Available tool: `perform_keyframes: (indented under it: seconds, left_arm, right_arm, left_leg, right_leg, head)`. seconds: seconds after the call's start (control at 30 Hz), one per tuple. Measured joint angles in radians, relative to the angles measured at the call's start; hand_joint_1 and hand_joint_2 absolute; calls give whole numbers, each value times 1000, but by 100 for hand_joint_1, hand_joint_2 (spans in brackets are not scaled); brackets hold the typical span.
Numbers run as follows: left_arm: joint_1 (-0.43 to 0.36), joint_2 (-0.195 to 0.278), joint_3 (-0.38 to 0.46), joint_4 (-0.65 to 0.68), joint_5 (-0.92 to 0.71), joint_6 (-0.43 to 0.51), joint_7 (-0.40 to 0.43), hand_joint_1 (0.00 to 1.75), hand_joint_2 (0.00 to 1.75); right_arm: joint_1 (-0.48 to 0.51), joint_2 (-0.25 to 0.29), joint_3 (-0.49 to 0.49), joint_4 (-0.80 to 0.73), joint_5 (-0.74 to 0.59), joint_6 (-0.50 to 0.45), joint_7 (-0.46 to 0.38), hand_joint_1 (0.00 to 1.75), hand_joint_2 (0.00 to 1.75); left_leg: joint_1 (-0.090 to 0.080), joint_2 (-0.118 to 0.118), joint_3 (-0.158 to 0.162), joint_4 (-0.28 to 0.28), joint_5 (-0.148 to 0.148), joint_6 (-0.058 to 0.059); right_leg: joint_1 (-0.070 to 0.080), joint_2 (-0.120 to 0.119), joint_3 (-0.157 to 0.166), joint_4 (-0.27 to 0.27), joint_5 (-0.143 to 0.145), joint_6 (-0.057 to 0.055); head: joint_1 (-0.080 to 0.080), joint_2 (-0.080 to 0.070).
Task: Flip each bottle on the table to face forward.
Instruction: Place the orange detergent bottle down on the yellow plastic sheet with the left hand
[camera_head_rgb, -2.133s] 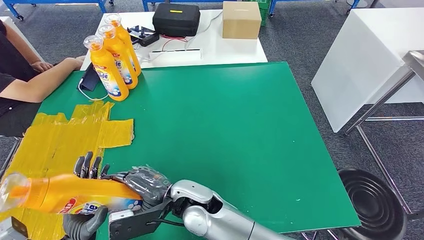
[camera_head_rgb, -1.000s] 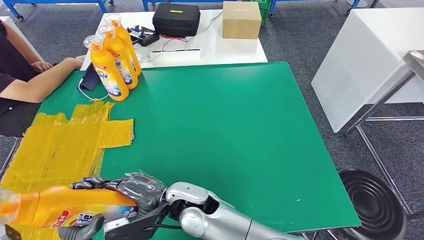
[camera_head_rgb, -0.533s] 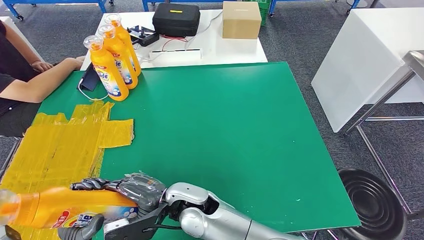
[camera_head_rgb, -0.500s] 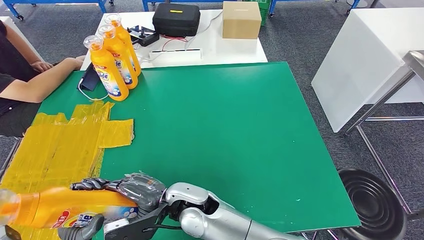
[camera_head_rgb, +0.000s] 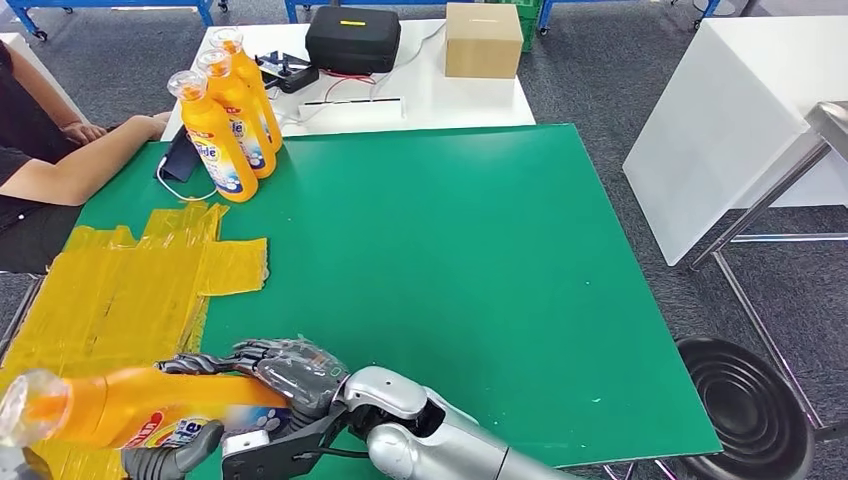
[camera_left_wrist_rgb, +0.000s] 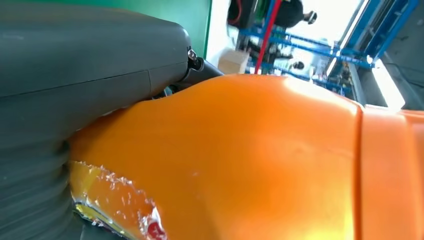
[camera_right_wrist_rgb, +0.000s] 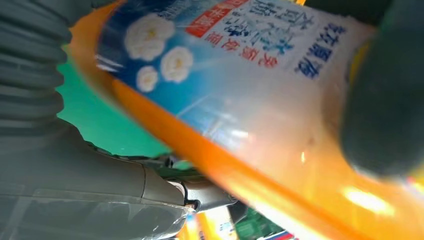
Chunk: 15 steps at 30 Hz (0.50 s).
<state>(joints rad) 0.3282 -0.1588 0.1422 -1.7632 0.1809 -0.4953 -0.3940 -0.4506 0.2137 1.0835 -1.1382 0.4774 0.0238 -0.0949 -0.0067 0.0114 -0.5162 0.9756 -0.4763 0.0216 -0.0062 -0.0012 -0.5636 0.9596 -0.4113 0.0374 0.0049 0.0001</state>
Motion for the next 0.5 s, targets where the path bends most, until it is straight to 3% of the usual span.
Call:
perform_keyframes:
  seconds: [0.37, 0.5]
  left_arm:
    - [-87, -42, 216, 9, -236, 167, -76, 175, 175]
    - [-116, -47, 240, 15, -434, 396, -113, 175, 175]
  right_arm:
    - [89, -68, -135, -89, 22, -32, 25, 0, 0]
    - [103, -79, -152, -111, 26, -40, 26, 0, 0]
  left_leg:
    - [0, 0, 0, 0, 0, 0]
    - [0, 0, 0, 0, 0, 0]
  right_leg:
    - [0, 0, 0, 0, 0, 0]
    - [0, 0, 0, 0, 0, 0]
  head:
    - [0, 0]
    - [0, 0]
